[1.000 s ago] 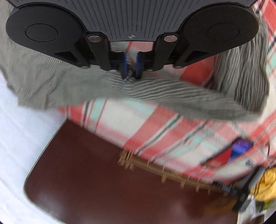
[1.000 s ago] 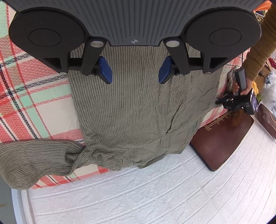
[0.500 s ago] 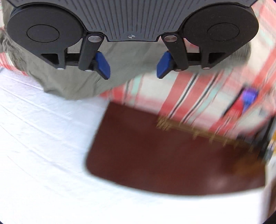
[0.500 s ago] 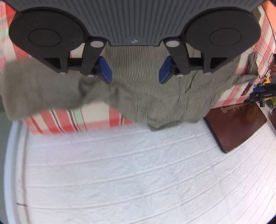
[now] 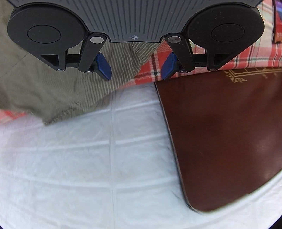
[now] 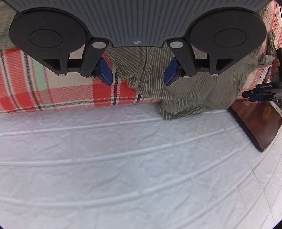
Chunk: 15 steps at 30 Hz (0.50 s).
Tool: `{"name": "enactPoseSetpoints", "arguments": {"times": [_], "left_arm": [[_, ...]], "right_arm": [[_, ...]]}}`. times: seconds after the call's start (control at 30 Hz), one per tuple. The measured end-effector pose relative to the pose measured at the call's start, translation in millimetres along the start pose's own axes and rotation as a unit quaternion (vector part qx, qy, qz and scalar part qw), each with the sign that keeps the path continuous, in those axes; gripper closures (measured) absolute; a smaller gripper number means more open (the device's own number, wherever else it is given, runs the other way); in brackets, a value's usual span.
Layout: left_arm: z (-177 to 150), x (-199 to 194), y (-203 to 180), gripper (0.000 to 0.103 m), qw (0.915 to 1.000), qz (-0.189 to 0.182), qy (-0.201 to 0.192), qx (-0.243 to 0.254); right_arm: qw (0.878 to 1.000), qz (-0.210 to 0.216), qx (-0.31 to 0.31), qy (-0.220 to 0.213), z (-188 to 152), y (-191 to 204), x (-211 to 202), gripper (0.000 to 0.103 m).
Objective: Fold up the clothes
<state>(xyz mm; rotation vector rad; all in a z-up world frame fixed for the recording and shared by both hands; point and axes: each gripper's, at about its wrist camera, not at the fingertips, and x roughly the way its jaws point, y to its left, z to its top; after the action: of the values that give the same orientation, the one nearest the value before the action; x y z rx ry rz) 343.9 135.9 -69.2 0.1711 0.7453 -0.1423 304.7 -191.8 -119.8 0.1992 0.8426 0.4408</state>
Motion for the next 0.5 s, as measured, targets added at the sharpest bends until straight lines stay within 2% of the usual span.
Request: {"name": "enactPoseSetpoints", "arguments": {"times": [0.07, 0.13, 0.17, 0.2, 0.23, 0.27, 0.33, 0.43, 0.47, 0.5], "left_arm": [[-2, 17, -3, 0.027, 0.9998, -0.001, 0.012, 0.017], [-4, 28, 0, 0.024, 0.9998, 0.000, 0.017, 0.006], [-5, 32, 2, 0.025, 0.9998, -0.002, 0.020, -0.003], [-5, 35, 2, 0.026, 0.9997, -0.008, 0.024, -0.006], [-6, 37, 1, 0.051, 0.9995, -0.016, 0.027, -0.006], [-7, 40, -1, 0.100, 0.9993, -0.018, 0.032, 0.001], [-10, 45, -6, 0.103, 0.9989, 0.001, 0.041, 0.021], [-19, 54, -4, 0.103, 0.9952, 0.068, 0.053, 0.046], [-22, 57, 3, 0.103, 0.9946, 0.073, 0.063, 0.039], [-24, 55, 9, 0.103, 0.9955, 0.065, 0.063, 0.028]], "right_arm": [[1.000, -0.003, -0.016, 0.010, 0, 2, 14, 0.034], [0.999, -0.012, -0.022, 0.023, 0, 2, 26, 0.034], [0.999, 0.000, -0.013, 0.037, -1, 0, 31, 0.037], [0.999, 0.014, -0.003, 0.052, -1, -3, 35, 0.055], [0.998, 0.016, -0.005, 0.054, -2, -3, 35, 0.072], [0.998, 0.015, -0.011, 0.053, -4, -2, 35, 0.096], [0.998, 0.013, -0.021, 0.052, -7, -2, 35, 0.096], [0.998, -0.010, 0.051, 0.040, -8, -29, 36, 0.096], [0.996, -0.010, 0.078, 0.045, -10, -38, 38, 0.096], [0.996, -0.007, 0.078, 0.044, -11, -38, 36, 0.094]]}}
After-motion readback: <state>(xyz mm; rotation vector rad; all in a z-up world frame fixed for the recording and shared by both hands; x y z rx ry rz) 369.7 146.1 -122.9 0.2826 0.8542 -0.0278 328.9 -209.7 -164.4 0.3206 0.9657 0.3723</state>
